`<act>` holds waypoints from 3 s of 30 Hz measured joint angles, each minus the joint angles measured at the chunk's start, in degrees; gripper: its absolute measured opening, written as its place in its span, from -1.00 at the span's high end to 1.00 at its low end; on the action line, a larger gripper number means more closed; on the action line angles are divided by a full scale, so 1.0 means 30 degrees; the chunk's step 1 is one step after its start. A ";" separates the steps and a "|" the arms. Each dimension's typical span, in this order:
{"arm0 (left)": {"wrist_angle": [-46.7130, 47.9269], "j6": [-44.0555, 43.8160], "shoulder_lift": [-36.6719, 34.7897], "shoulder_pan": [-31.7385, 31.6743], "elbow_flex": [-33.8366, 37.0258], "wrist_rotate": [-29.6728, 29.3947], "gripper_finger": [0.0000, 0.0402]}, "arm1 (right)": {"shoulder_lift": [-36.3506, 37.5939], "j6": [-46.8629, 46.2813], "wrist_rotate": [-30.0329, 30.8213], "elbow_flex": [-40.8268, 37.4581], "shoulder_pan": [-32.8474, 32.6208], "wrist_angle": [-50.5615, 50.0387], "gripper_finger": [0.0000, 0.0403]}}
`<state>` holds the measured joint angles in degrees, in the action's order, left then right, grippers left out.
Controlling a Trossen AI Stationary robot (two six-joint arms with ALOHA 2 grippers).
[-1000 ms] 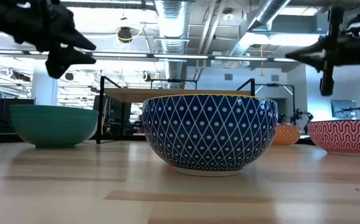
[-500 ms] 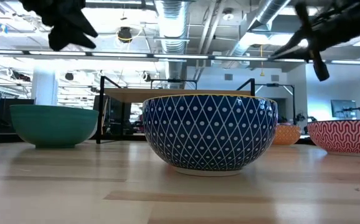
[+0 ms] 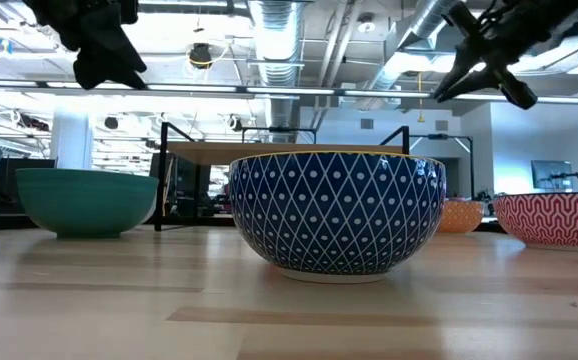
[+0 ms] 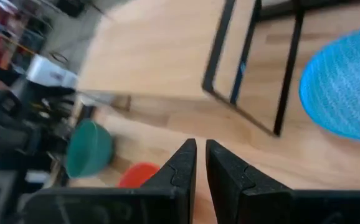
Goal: Place and stack bowls onto a shelf
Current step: Put the green bowl to the left on the shelf
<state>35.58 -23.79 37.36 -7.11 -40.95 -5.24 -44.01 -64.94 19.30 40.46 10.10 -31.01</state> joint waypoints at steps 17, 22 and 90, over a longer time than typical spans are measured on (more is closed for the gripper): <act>-0.0208 -0.3712 0.0372 0.0332 0.1249 -0.2552 0.23 | -0.1447 0.7765 -0.2368 0.2906 0.0932 -0.3176 0.64; -0.0055 -0.7156 0.0351 0.1023 0.1474 -0.2904 0.23 | -0.2159 0.7460 -0.2496 0.2364 0.0293 -0.2785 0.47; 0.5447 -0.5821 0.1554 -0.3681 0.5260 -0.0556 0.36 | -0.7906 -0.0411 0.0258 0.2640 -0.1942 0.0432 0.29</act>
<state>51.92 -41.25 42.02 -18.16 -25.17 -6.91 -67.72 -66.17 20.08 48.38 4.27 -29.71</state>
